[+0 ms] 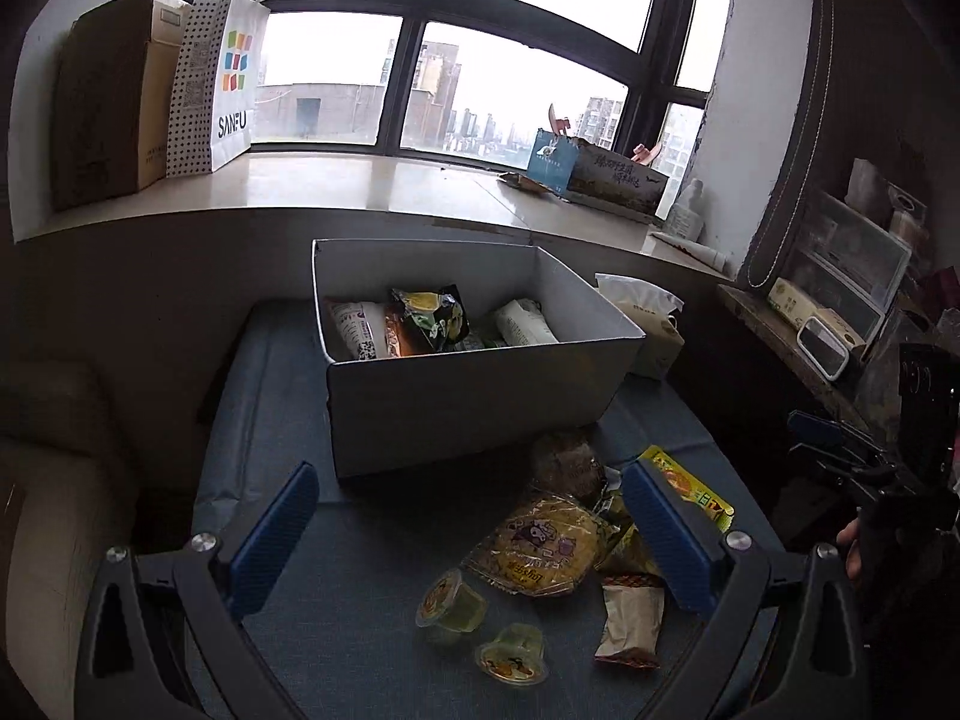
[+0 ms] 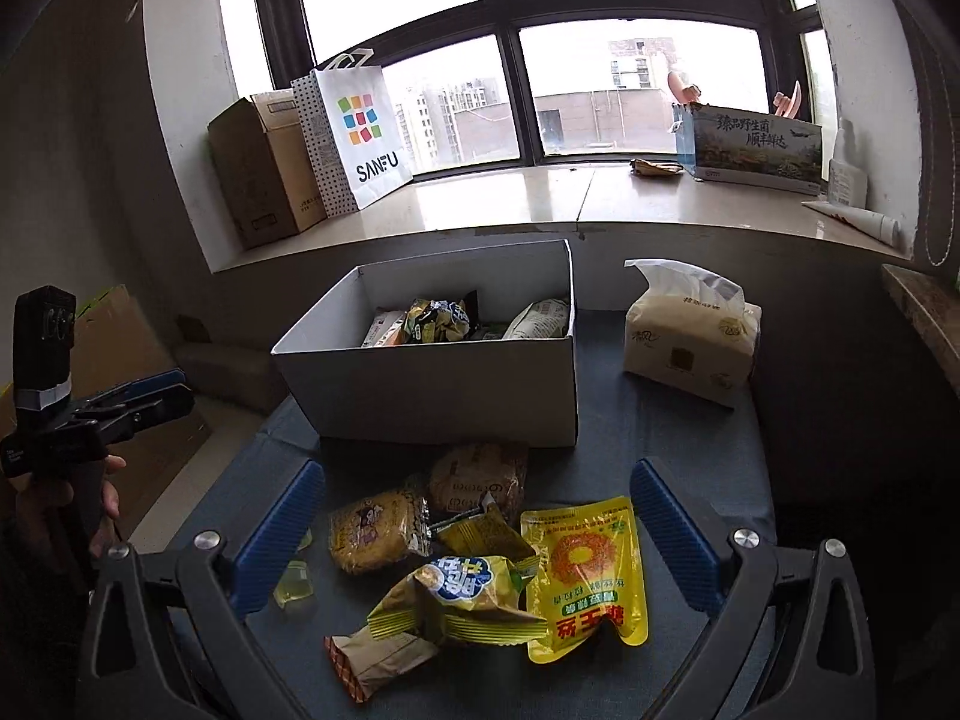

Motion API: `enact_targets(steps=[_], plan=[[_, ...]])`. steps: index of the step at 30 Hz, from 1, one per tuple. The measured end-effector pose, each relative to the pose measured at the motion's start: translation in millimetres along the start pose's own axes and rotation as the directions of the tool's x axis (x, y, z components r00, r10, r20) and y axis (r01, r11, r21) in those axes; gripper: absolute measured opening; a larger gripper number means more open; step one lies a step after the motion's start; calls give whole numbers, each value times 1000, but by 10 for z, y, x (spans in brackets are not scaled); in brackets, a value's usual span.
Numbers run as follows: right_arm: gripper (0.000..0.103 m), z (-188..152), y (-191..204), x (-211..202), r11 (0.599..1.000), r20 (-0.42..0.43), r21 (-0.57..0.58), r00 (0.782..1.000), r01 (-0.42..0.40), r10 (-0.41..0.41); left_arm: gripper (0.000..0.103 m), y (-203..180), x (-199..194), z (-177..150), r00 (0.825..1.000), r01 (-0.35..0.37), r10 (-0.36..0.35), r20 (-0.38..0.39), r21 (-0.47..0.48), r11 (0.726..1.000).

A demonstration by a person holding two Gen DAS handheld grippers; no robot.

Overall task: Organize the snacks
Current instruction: 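Grasp the yellow chip bag with the right tool while the left grasps a jelly cup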

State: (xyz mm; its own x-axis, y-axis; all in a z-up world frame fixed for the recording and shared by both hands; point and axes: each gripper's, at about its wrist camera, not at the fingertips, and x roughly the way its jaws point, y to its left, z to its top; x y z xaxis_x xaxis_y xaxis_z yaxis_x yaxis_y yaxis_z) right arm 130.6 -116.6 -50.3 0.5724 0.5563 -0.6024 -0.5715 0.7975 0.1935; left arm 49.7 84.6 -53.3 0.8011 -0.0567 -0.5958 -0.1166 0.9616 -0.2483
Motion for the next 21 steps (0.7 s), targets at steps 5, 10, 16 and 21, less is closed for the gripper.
enact_targets(steps=[5,10,16,21], plan=[[103,-478,-42,-50,999,-53,33,998,34,-32,103,-28,-14,-225,999,10,-11,-30,-24,1000],[103,-803,17,67,999,-120,17,992,41,-38,103,-86,-8,-249,999,6,-6,-51,-6,1000],[103,-805,196,293,992,-134,-96,987,79,-91,103,-84,55,-341,996,5,-6,-89,-10,1000],[103,-727,225,661,991,-194,-114,977,72,-93,103,-59,77,-372,994,-11,11,-108,2,1000]])
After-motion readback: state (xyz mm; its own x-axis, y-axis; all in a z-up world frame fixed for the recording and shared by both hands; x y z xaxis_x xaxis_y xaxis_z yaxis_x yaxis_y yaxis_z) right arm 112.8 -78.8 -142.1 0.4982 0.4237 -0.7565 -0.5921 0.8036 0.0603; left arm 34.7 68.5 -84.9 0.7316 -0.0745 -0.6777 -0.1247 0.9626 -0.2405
